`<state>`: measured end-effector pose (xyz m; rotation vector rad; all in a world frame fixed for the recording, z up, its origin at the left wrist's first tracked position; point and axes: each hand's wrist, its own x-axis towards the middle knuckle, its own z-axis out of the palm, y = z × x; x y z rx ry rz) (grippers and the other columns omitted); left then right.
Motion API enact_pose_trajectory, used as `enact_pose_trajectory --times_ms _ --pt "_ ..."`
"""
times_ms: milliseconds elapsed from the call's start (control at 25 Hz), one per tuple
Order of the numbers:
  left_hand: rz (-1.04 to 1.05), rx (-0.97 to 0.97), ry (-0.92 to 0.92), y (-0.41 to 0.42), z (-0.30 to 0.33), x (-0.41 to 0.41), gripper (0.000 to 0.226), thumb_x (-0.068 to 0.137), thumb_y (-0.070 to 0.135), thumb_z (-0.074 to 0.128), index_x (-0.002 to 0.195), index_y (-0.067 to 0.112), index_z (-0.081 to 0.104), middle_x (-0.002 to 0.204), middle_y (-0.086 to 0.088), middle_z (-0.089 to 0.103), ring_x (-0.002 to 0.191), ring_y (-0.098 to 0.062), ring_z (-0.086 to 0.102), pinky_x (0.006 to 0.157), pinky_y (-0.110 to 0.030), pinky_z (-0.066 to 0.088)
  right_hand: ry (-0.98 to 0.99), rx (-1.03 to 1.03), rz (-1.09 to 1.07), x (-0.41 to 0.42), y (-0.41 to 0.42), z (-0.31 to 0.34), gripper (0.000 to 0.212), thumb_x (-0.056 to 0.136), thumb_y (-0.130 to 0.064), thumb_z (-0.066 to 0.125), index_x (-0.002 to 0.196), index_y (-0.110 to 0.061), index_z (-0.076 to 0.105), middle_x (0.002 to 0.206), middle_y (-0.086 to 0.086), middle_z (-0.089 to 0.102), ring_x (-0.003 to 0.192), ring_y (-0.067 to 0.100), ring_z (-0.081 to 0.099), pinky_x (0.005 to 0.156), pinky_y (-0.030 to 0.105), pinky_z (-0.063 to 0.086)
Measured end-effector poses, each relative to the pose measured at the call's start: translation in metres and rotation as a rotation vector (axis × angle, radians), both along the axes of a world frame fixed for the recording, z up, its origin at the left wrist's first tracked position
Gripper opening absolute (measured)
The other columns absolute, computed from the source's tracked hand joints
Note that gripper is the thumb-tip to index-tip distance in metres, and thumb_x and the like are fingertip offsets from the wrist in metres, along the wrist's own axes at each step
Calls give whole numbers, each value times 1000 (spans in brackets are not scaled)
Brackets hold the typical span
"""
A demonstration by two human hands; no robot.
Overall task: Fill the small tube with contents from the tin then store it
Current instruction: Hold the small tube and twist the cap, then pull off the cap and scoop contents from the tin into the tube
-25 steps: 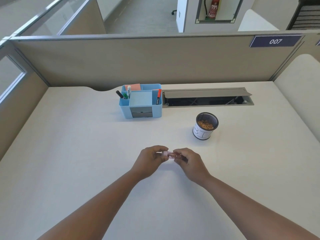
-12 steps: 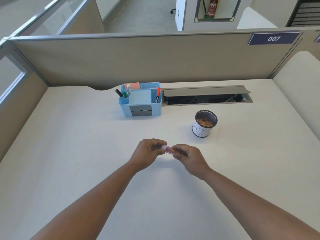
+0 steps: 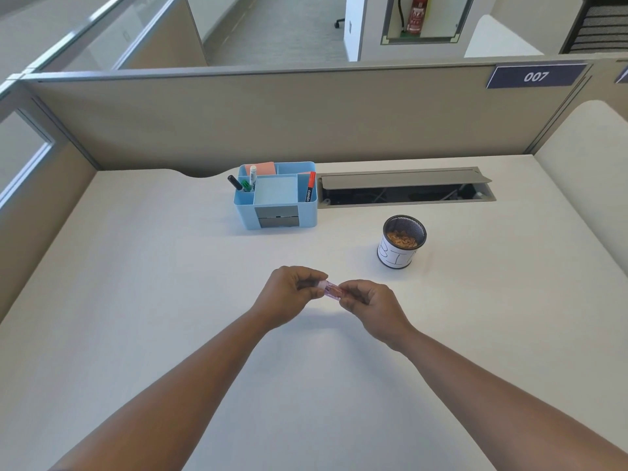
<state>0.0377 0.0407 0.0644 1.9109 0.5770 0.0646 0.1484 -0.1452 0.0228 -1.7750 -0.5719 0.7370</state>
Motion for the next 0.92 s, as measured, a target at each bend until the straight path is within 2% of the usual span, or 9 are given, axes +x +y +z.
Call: enact_pose_trajectory --times_ms 120,280,400,480,560,640,720,840,920 --pt "17 1 -27 -1 4 1 27 88 8 75 113 18 75 100 7 79 91 0 74 88 -20 57 21 27 -39 -1 1 1 18 91 -14 71 105 -24 75 99 1 79 97 26 72 89 39 57" --pt "44 -72 -60 -4 5 2 20 91 6 70 106 20 71 99 5 79 92 -8 74 87 -25 58 41 51 -56 -3 4 0 17 91 -14 71 105 -23 74 101 2 79 98 28 71 92 42 57" --pt "99 -245 -132 -6 5 2 18 93 2 67 109 10 67 102 -1 78 96 -12 75 88 -24 58 58 65 -58 -3 4 2 15 91 -12 71 104 -20 73 102 3 79 91 18 72 88 36 58" --pt "138 -362 -184 -6 4 2 19 93 1 67 111 5 65 109 -10 74 98 -14 74 92 -29 57 73 75 -59 -4 4 4 15 92 -9 71 105 -17 71 103 4 79 91 13 71 86 29 58" --pt "176 -476 -220 -8 3 2 20 94 3 67 113 2 64 111 -12 72 102 -19 73 97 -34 56 81 79 -69 -4 5 5 16 91 -8 71 105 -16 71 104 6 78 93 15 72 87 30 58" --pt "215 -624 -252 -10 3 3 20 95 3 65 115 1 62 112 -13 70 108 -25 72 99 -34 56 75 75 -77 -4 6 6 16 91 -10 72 104 -17 70 103 5 78 97 20 73 89 33 59" --pt "247 -770 -277 -11 4 5 21 96 2 62 117 1 61 114 -16 70 113 -30 70 99 -32 56 66 60 -95 -5 6 9 13 91 -14 72 103 -19 70 101 2 78 94 19 73 84 32 58" --pt "283 -847 -263 -13 2 11 23 97 2 61 119 1 60 117 -18 71 115 -30 70 98 -31 57 -18 37 -186 -4 4 18 8 93 -29 70 100 -25 71 92 -7 76 81 8 70 71 24 52" --pt "288 -784 -221 -14 -2 16 23 97 5 63 119 2 60 119 -18 69 117 -30 70 97 -31 57 -147 28 -318 3 1 24 10 95 -27 67 104 -25 71 97 -7 75 86 10 70 73 22 53"
